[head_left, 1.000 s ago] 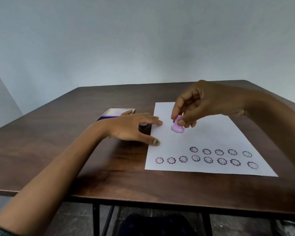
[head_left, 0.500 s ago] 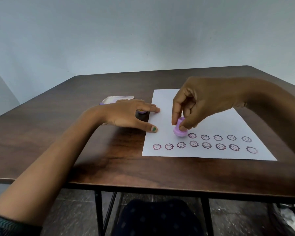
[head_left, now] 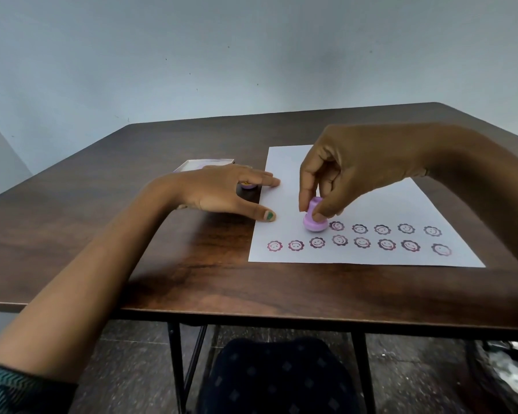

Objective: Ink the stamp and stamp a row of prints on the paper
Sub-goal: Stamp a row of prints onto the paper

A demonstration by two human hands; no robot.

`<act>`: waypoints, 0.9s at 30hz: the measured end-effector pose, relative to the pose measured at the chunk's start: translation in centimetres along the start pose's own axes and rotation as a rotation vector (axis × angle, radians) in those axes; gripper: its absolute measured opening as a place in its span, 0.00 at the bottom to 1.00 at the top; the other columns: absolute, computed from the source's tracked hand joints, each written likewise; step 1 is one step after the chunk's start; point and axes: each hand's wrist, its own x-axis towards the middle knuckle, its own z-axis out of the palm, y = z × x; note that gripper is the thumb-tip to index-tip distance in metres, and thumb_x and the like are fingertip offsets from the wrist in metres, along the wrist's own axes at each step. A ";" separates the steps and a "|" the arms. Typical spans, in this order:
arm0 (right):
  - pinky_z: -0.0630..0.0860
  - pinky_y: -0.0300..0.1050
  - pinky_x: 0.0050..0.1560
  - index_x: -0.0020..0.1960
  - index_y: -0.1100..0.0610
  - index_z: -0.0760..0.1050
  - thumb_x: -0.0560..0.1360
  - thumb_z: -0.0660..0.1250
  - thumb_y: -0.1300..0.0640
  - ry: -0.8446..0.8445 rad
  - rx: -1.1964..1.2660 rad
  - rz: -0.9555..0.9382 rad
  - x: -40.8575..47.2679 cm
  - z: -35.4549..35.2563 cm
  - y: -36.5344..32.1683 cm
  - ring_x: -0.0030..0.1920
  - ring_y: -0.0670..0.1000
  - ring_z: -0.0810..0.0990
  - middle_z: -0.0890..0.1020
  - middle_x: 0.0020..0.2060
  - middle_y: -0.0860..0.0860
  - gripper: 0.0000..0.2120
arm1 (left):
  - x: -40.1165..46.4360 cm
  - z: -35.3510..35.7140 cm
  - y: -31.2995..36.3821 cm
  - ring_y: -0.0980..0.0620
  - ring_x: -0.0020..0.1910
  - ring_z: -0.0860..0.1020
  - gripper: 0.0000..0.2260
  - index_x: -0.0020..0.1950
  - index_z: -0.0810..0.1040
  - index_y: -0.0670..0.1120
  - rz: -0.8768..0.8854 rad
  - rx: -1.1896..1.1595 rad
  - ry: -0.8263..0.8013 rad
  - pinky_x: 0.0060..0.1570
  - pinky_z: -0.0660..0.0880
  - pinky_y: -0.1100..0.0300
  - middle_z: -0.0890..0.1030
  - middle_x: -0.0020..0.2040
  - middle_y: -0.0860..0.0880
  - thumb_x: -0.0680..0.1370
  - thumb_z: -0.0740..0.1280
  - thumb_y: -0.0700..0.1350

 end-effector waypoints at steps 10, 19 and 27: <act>0.74 0.30 0.33 0.41 0.51 0.83 0.63 0.76 0.53 -0.015 -0.046 0.023 -0.1 0.2 -0.1 0.30 0.40 0.80 0.86 0.33 0.45 0.07 | 0.0 -0.1 0.1 0.62 0.65 0.66 0.39 0.70 0.65 0.63 -0.005 0.010 -0.007 0.71 0.58 0.55 0.64 0.72 0.63 0.61 0.66 0.70; 0.73 0.27 0.30 0.39 0.52 0.83 0.63 0.78 0.56 -0.016 -0.075 0.041 -0.1 0.5 -0.4 0.30 0.42 0.83 0.85 0.30 0.42 0.06 | 0.0 -0.1 0.4 0.62 0.62 0.66 0.38 0.70 0.65 0.62 -0.006 -0.003 -0.015 0.71 0.58 0.54 0.65 0.72 0.63 0.61 0.66 0.69; 0.80 0.34 0.40 0.39 0.54 0.82 0.62 0.78 0.58 -0.046 -0.085 0.118 0.3 0.4 -0.8 0.36 0.46 0.85 0.87 0.35 0.47 0.07 | -0.2 0.0 0.6 0.70 0.52 0.68 0.36 0.70 0.66 0.62 0.001 -0.014 -0.001 0.58 0.59 0.71 0.70 0.60 0.67 0.63 0.67 0.66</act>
